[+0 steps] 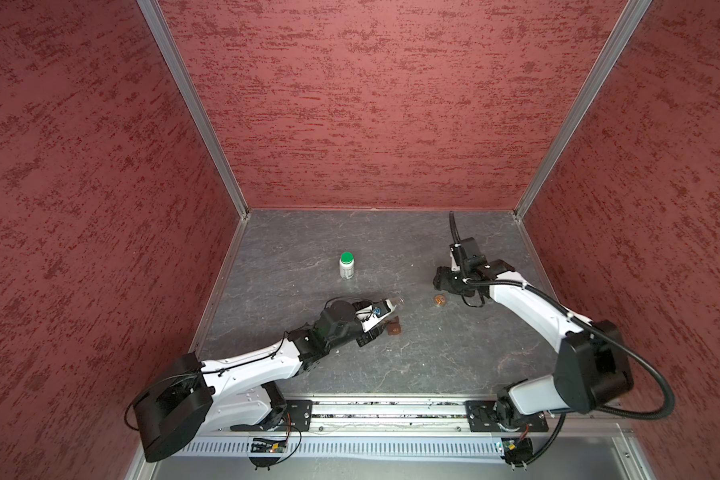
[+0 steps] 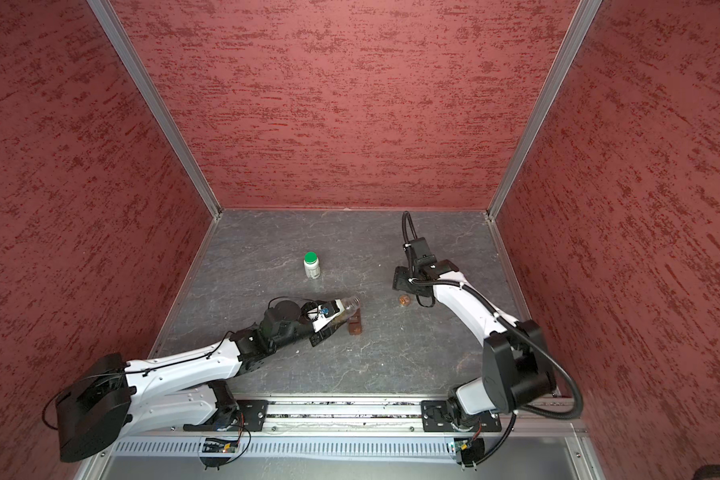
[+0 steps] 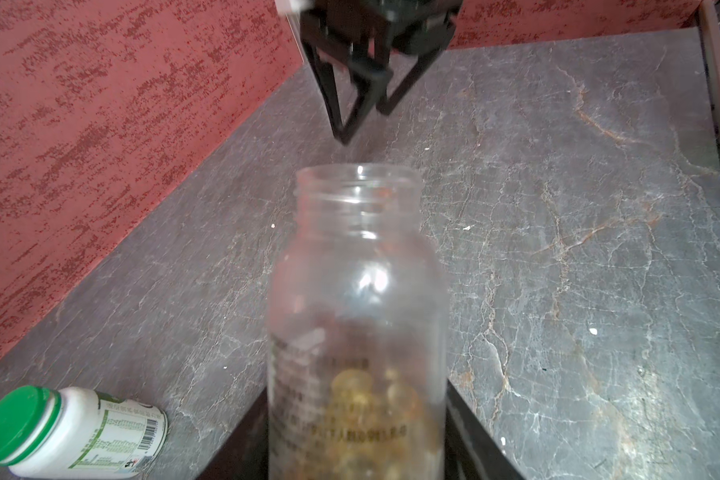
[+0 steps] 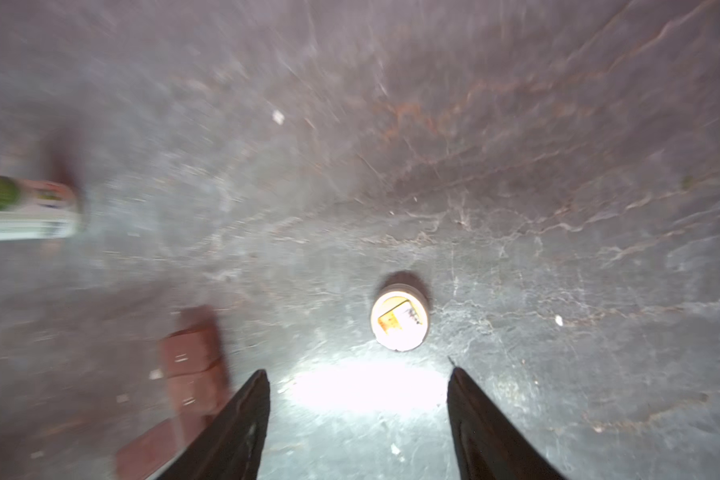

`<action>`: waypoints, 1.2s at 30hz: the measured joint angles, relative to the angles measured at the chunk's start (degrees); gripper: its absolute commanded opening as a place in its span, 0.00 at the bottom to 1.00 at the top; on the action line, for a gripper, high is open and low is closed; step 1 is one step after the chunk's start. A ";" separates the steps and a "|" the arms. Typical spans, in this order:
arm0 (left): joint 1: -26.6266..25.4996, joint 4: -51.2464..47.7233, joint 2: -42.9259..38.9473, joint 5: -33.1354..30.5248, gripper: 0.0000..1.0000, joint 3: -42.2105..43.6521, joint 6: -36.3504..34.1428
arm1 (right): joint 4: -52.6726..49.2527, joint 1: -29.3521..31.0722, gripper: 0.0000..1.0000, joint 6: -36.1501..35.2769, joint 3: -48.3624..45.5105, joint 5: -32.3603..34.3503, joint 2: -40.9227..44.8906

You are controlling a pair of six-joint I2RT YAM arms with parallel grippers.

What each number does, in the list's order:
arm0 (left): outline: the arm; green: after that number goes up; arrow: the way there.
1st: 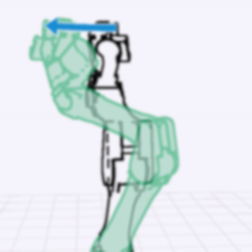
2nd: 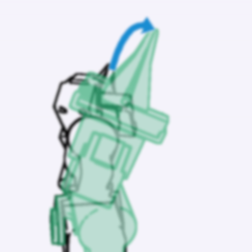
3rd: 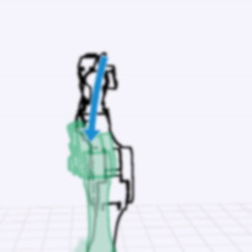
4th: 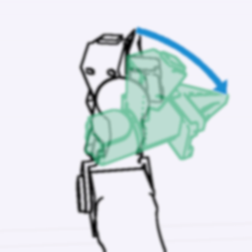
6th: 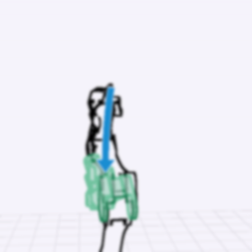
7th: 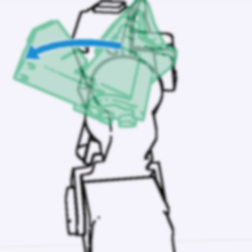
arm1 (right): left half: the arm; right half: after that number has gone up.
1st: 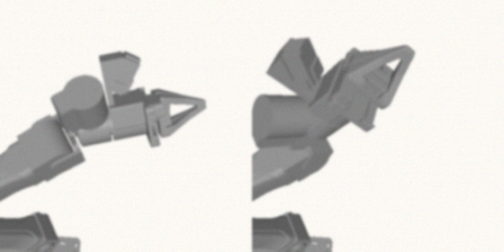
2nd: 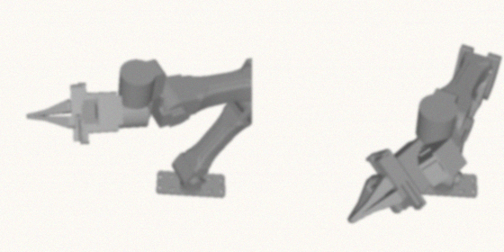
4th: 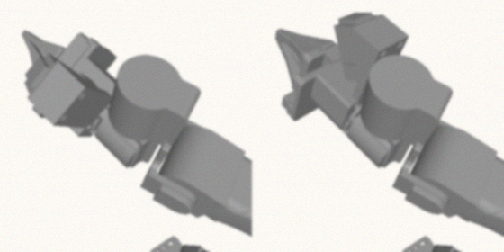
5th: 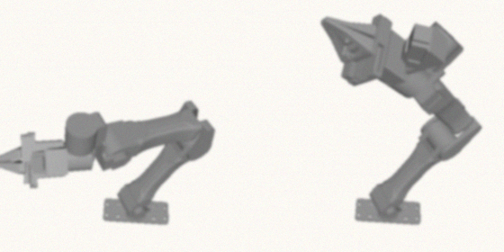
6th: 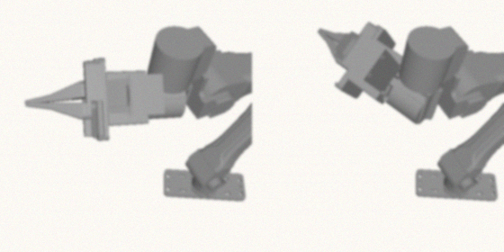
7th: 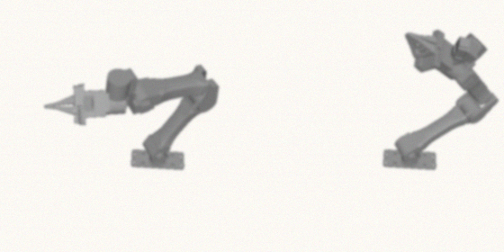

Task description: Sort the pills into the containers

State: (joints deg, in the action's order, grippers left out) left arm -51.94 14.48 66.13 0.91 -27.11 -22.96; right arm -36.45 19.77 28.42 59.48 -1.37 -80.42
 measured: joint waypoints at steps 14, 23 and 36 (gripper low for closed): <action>2.54 1.31 11.45 2.05 0.00 -1.88 0.07 | 1.25 0.00 0.65 2.27 -11.13 -4.76 11.93; 5.09 0.92 13.73 3.78 0.00 -1.90 0.09 | 1.70 0.00 0.64 2.71 -11.26 -5.92 13.60; 5.03 -0.52 7.93 6.08 0.00 -3.41 0.46 | 2.51 0.00 0.64 2.73 -11.74 -6.19 13.42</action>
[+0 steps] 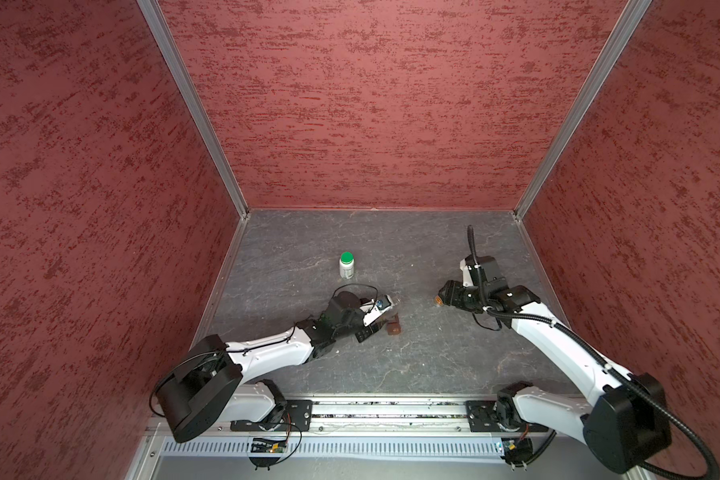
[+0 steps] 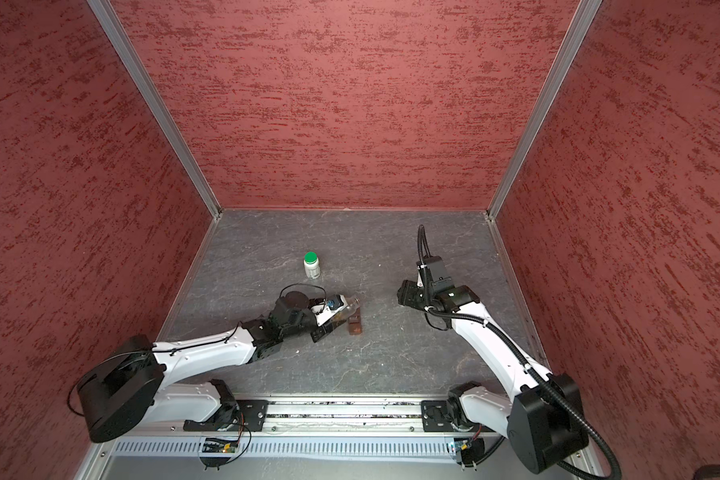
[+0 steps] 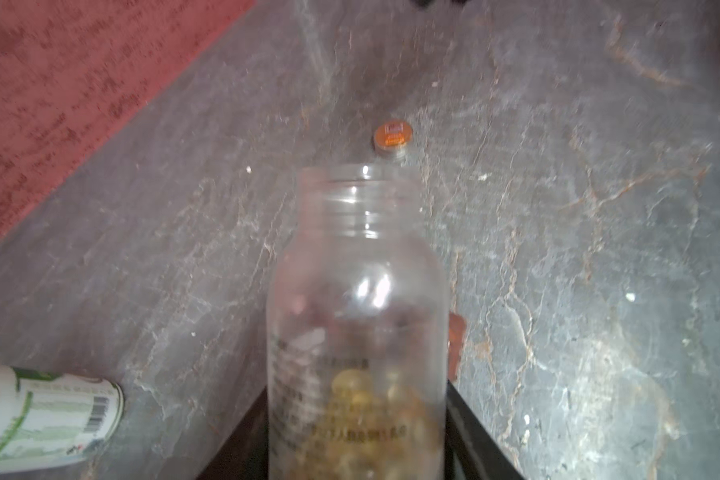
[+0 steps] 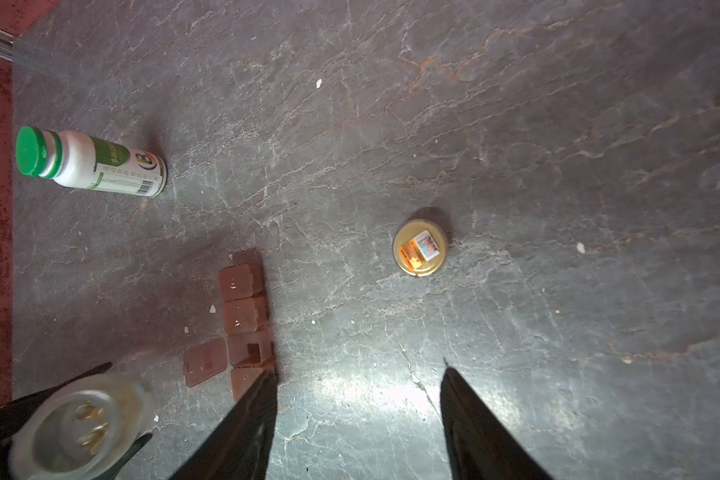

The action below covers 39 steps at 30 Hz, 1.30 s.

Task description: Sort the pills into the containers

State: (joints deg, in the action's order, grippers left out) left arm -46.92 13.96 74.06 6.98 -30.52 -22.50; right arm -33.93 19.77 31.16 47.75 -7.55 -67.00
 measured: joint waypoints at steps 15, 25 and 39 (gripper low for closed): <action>-0.39 9.38 16.65 5.46 0.00 -9.25 1.55 | 0.26 0.00 0.64 0.00 -1.07 -0.22 -0.39; 0.70 9.03 13.66 5.99 0.00 -4.17 2.56 | 0.26 0.00 0.64 -0.02 -1.11 -0.22 -0.42; 1.97 3.48 12.94 4.87 0.00 -3.30 2.58 | 0.28 0.00 0.64 -0.07 -1.11 -0.39 -1.36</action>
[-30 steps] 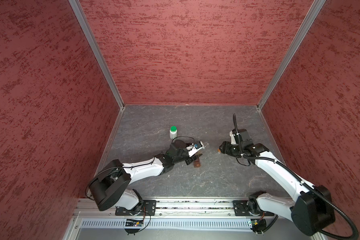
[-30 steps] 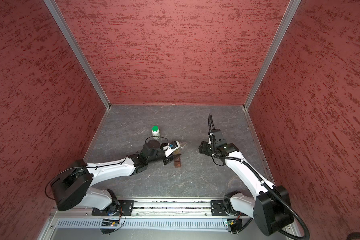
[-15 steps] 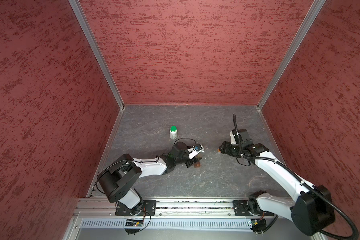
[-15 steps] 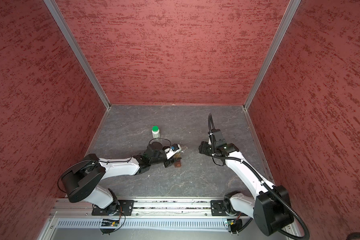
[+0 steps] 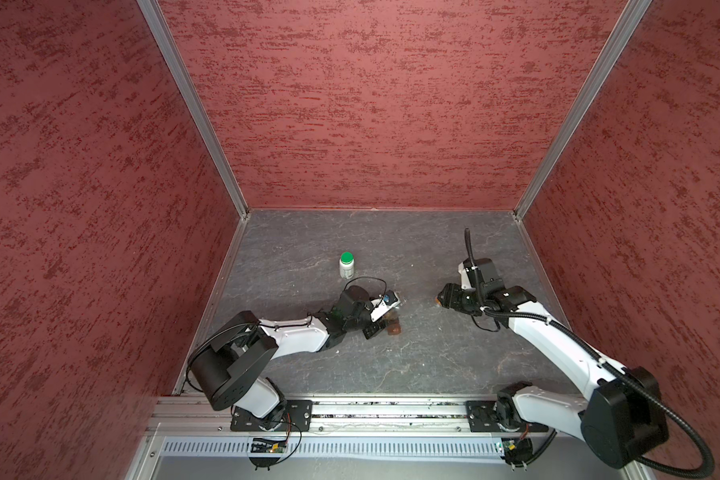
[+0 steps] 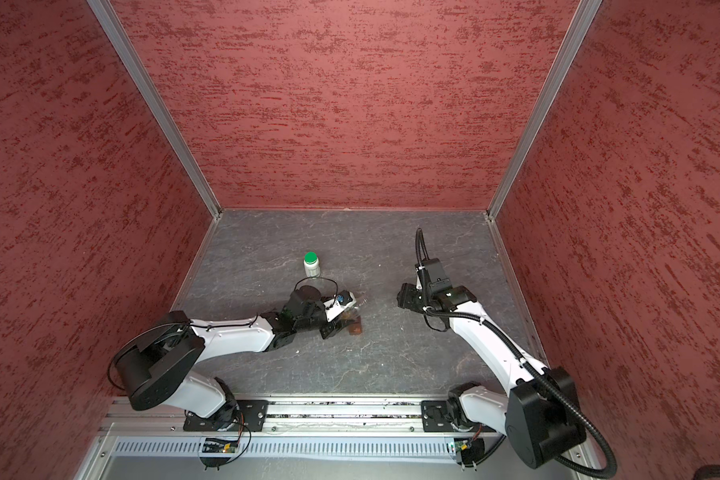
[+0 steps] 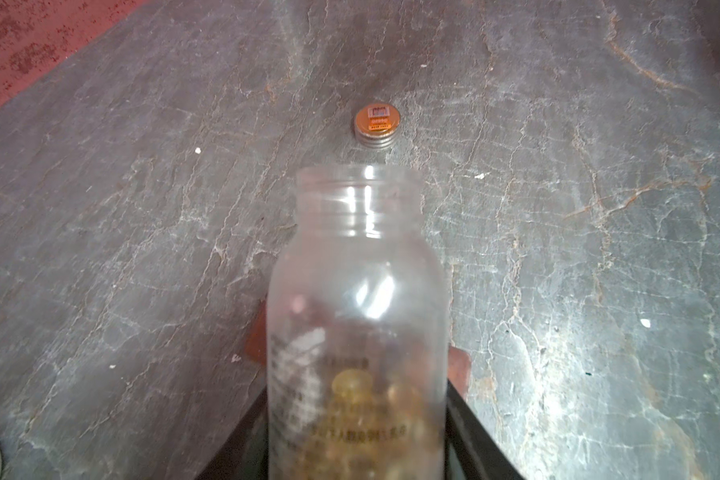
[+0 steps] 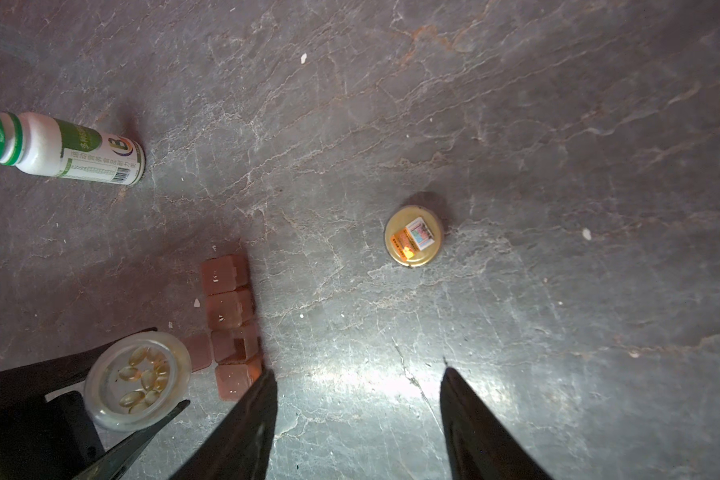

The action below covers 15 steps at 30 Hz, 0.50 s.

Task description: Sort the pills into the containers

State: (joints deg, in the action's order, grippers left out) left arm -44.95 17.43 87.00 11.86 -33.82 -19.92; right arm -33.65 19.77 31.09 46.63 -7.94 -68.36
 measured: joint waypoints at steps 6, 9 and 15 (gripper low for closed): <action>0.00 -4.13 -1.40 -1.20 0.00 0.07 -0.02 | 0.46 0.00 0.64 -0.02 -0.85 -0.26 -0.02; 0.00 -6.47 -2.38 -1.57 0.00 0.07 -0.02 | 0.59 0.00 0.64 -0.02 -0.96 -0.61 -0.02; 0.04 -10.88 -2.62 -1.49 0.00 -0.37 0.13 | 1.07 0.00 0.64 -0.61 -0.96 -0.96 -0.02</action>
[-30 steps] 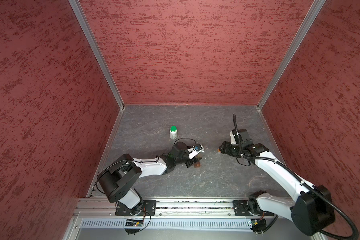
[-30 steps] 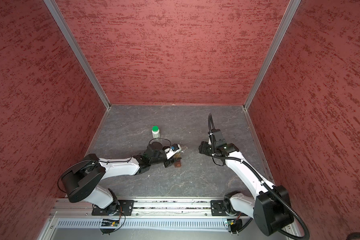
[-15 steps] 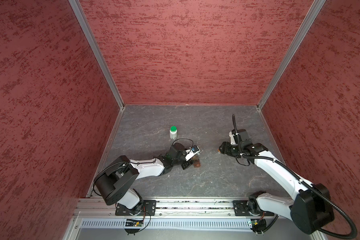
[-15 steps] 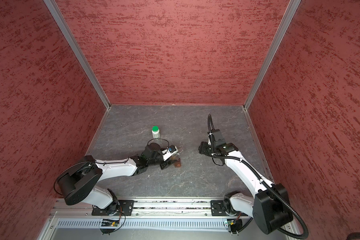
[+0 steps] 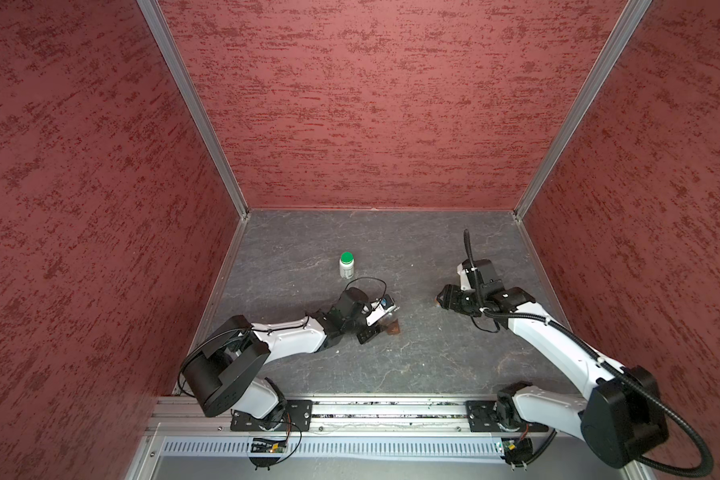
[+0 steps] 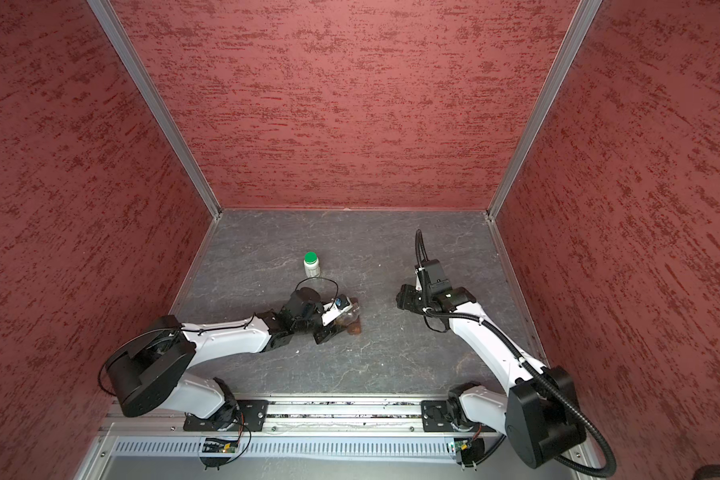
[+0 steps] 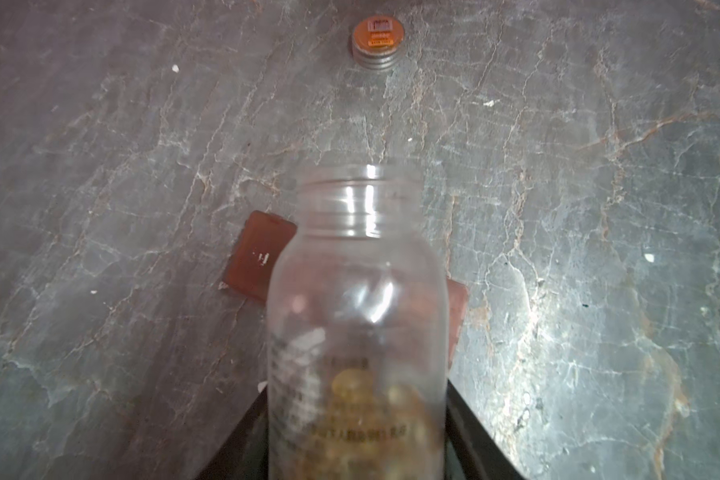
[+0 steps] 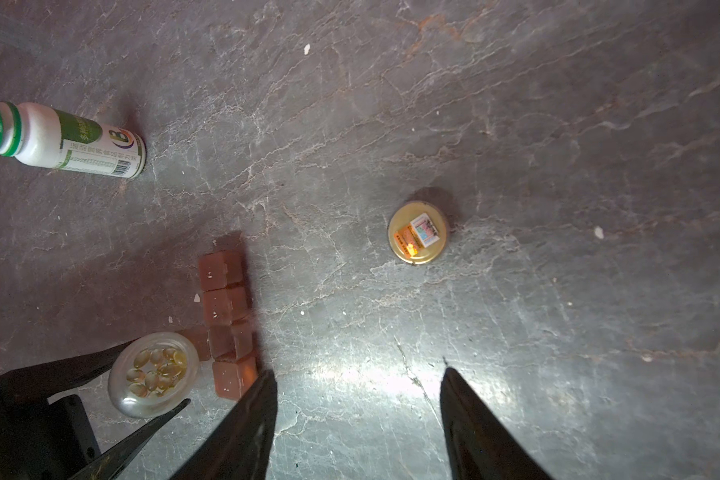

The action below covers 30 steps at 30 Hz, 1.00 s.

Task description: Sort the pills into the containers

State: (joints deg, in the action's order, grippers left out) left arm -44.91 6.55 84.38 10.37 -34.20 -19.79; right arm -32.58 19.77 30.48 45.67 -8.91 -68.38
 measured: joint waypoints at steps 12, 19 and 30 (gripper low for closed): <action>-0.02 -5.99 0.04 -0.24 0.00 -2.86 2.49 | 4.20 0.00 0.61 -0.48 -2.97 -5.75 0.00; -0.61 -9.31 0.09 -0.85 0.00 -4.59 4.87 | 6.95 0.00 0.61 -0.48 -4.28 -8.90 -0.98; -1.95 -13.00 0.59 -1.51 0.00 -4.72 8.52 | 10.62 0.00 0.59 -0.46 -5.49 -11.89 -3.06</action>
State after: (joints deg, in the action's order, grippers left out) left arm -46.85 -6.46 84.97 8.86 -38.92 -11.27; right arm -21.96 19.77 30.02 40.18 -20.80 -71.44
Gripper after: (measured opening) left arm 0.539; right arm 0.596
